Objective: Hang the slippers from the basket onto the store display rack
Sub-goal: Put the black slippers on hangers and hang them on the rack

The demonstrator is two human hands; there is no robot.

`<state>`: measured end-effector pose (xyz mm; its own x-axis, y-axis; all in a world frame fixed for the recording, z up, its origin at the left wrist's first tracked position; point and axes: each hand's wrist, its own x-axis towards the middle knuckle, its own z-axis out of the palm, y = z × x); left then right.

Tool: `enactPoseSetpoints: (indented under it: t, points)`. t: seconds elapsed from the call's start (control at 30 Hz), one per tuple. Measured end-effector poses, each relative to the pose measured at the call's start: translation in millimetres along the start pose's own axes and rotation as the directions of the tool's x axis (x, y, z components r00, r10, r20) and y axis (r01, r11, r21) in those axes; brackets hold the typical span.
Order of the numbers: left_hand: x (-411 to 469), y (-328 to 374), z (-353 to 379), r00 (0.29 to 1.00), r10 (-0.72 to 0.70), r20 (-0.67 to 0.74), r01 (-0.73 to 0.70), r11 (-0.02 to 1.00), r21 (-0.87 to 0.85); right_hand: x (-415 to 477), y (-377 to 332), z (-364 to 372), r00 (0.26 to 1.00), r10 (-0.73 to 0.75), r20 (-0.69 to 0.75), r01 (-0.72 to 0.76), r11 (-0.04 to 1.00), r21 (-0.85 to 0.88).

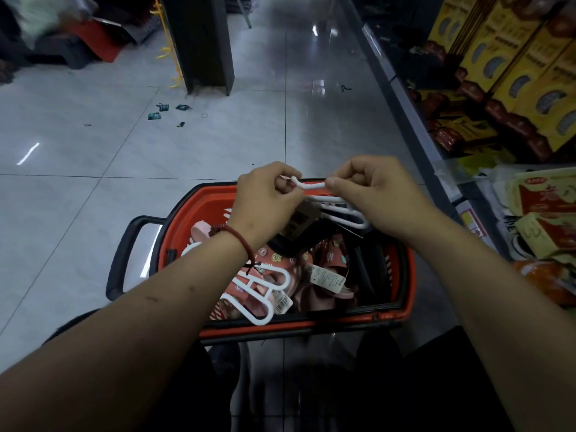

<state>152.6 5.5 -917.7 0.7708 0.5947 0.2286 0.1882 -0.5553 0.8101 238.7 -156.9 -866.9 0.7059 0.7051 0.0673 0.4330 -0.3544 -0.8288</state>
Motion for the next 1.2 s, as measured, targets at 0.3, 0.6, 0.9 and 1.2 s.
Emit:
enactPoseSetpoints:
  t: [0.3,0.6,0.9,1.2]
  points:
    - [7.5,-11.6,0.3,0.971,-0.236,0.03,0.238,0.955,-0.176,10.3,12.2,7.4,0.998,0.061,-0.023,-0.061,0.998,-0.021]
    - [13.8,-8.9,-5.7,0.992,-0.073,-0.101,0.067,0.995,-0.068,9.7,1.7,4.2,0.988,-0.127,0.088,0.153,0.898,-0.413]
    - [13.8,-10.5,-8.2,0.988,-0.064,0.141,0.053,0.995,0.084,7.3,18.3,-7.2,0.989,-0.043,-0.14,0.019,0.986,-0.166]
    - [3.9,-11.1,0.0,0.945,-0.011,0.326,-0.04,0.988,0.149,2.3,-8.3,-3.2,0.961,-0.015,-0.275,0.114,0.931,0.347]
